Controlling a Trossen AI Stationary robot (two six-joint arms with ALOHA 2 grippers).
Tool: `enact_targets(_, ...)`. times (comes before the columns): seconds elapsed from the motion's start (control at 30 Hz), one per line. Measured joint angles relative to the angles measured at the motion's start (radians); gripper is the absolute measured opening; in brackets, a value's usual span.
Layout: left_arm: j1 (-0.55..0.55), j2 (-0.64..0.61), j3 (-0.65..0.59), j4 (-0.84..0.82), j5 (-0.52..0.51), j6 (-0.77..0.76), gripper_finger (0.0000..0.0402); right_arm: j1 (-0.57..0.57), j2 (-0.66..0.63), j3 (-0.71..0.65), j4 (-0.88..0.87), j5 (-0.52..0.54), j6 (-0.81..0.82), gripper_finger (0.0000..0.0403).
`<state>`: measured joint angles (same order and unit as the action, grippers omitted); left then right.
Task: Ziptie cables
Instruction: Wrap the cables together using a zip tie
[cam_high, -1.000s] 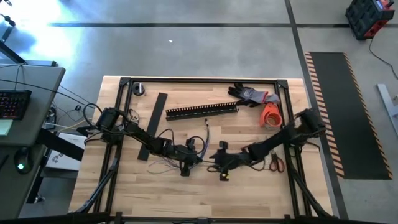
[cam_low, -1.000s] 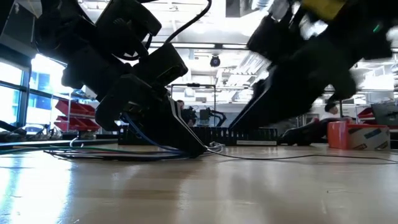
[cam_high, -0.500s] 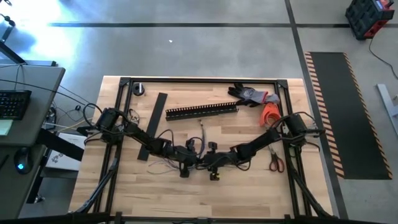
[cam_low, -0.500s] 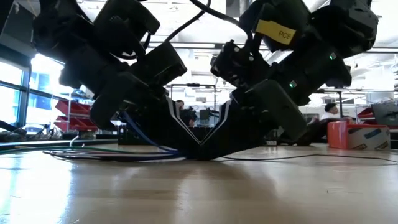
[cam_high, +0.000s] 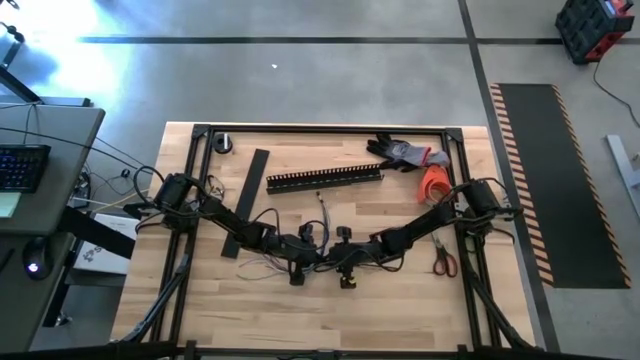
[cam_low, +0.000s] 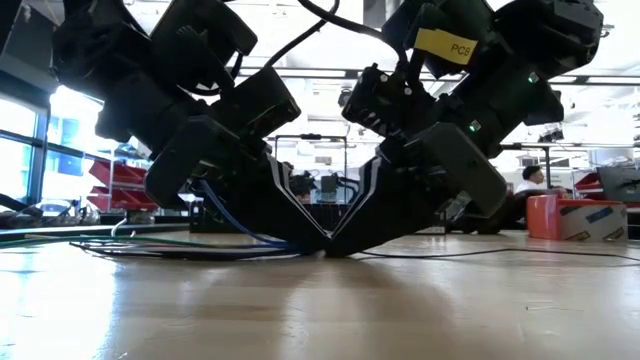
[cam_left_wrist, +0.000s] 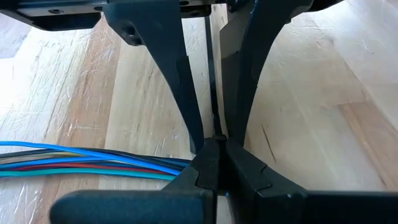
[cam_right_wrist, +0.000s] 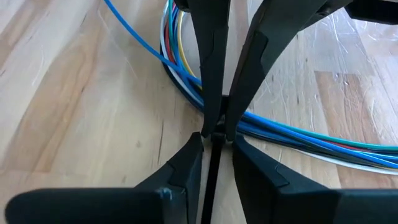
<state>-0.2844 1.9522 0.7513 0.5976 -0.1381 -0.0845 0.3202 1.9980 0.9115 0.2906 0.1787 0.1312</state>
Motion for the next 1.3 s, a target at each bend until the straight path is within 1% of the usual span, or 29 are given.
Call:
enact_targets(0.33,0.000,0.000,0.000,-0.002,0.001,0.000,0.0000,-0.001,-0.001,-0.001,-0.009,-0.024,0.009,0.0071)
enact_targets(0.47,0.000,0.000,0.000,-0.002,0.001,0.000,0.0000,0.000,-0.021,-0.003,-0.035,-0.030,0.010,0.0066)
enact_targets(0.57,0.000,0.000,0.000,-0.002,0.001,0.000,0.0000,0.001,-0.037,-0.004,-0.058,-0.036,0.008,0.0046)
enact_targets(0.67,0.000,0.001,0.000,-0.001,0.003,0.000,0.0000,0.002,-0.039,-0.005,-0.062,-0.042,0.008,0.0013)
enact_targets(0.73,0.000,0.001,0.000,-0.001,0.003,0.000,0.0000,0.001,-0.037,-0.005,-0.054,-0.042,0.009,0.0005)
enact_targets(0.9,0.000,0.001,0.000,-0.001,0.002,0.000,0.0000,0.000,-0.034,-0.006,-0.021,-0.039,0.009,0.0037)
enact_targets(1.07,0.000,0.001,0.000,-0.001,0.001,-0.001,0.0000,-0.012,-0.031,-0.006,-0.012,-0.038,0.047,0.0096)
enact_targets(1.13,0.000,0.001,0.000,-0.001,0.001,-0.001,0.0000,-0.014,-0.028,-0.006,-0.001,-0.038,0.052,0.0114)
enact_targets(1.23,0.000,0.001,0.000,0.000,0.001,0.000,0.0000,-0.014,-0.018,-0.006,0.028,-0.031,0.051,0.0121)
enact_targets(1.3,0.000,0.001,0.000,0.002,0.000,-0.001,0.0000,-0.014,-0.009,-0.006,0.042,-0.030,0.051,0.0115)
